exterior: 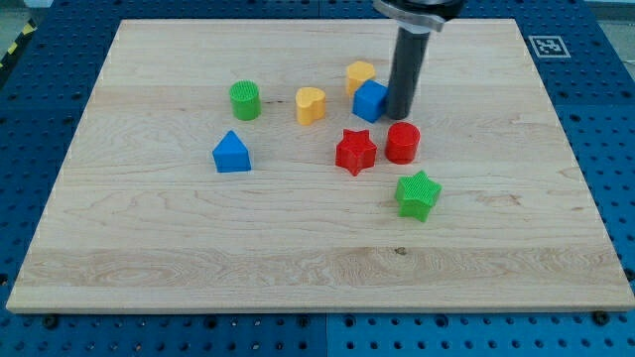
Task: Push the blue cube closer to green circle
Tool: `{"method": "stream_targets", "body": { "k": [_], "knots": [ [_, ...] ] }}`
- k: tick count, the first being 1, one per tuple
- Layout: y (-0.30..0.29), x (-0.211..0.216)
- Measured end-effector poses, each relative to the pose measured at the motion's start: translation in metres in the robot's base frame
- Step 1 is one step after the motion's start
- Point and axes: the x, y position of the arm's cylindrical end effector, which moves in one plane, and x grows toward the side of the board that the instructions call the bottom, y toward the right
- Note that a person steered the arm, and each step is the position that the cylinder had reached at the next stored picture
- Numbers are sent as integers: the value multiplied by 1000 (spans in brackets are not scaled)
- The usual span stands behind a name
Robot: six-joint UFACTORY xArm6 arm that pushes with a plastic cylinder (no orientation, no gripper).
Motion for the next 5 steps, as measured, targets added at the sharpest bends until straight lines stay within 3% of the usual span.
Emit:
{"method": "stream_targets", "body": {
  "k": [3, 5],
  "knots": [
    [-42, -38],
    [-111, -44]
  ]
}}
